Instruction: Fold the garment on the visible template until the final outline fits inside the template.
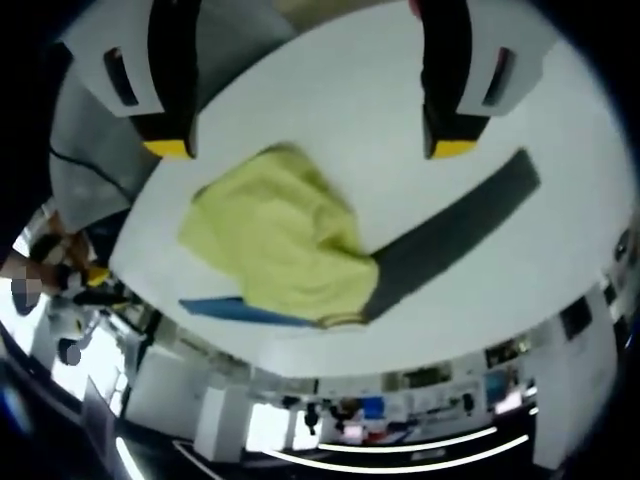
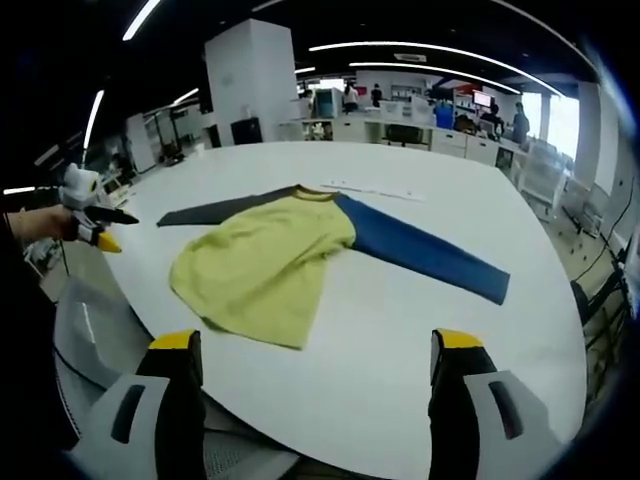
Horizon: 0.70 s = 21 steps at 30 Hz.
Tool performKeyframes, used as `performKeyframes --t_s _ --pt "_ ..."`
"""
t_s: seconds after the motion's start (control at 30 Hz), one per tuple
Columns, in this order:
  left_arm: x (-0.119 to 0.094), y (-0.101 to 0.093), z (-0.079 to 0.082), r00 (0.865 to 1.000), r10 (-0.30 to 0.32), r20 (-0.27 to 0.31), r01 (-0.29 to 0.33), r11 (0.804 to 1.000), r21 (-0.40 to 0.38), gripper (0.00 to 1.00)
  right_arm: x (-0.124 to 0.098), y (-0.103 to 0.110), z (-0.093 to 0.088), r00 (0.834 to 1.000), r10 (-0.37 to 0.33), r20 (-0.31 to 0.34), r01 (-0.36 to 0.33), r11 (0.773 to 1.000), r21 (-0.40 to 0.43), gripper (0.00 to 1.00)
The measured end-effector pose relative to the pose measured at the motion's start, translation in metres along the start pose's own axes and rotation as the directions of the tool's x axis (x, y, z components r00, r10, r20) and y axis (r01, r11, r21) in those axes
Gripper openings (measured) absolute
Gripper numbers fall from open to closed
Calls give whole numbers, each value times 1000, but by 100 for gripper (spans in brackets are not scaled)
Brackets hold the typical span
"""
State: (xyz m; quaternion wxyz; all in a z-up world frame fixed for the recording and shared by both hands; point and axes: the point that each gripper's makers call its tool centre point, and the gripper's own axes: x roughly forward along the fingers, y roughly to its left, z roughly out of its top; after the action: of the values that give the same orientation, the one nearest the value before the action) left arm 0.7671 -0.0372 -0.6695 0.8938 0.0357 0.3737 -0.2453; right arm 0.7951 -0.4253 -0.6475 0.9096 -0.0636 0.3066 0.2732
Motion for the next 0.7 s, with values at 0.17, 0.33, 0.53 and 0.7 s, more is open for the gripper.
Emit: performKeyframes --t_s 0.17,0.33,0.53,0.7 --pt "13 -4 -8 1000 -20 -19 20 1000 21 83 10 3 -6 1000 18 -16 -18 1000 -9 89" --pt "29 -7 -17 998 -40 -44 42 998 43 78 23 6 -14 999 44 -30 -45 999 -19 81" --pt "43 -9 -22 997 -53 -59 57 996 64 68 38 8 -21 997 66 -42 -67 997 -36 70" --pt "57 -9 -29 995 -60 -75 66 995 80 62 52 13 -28 994 97 -59 -100 994 -52 63"
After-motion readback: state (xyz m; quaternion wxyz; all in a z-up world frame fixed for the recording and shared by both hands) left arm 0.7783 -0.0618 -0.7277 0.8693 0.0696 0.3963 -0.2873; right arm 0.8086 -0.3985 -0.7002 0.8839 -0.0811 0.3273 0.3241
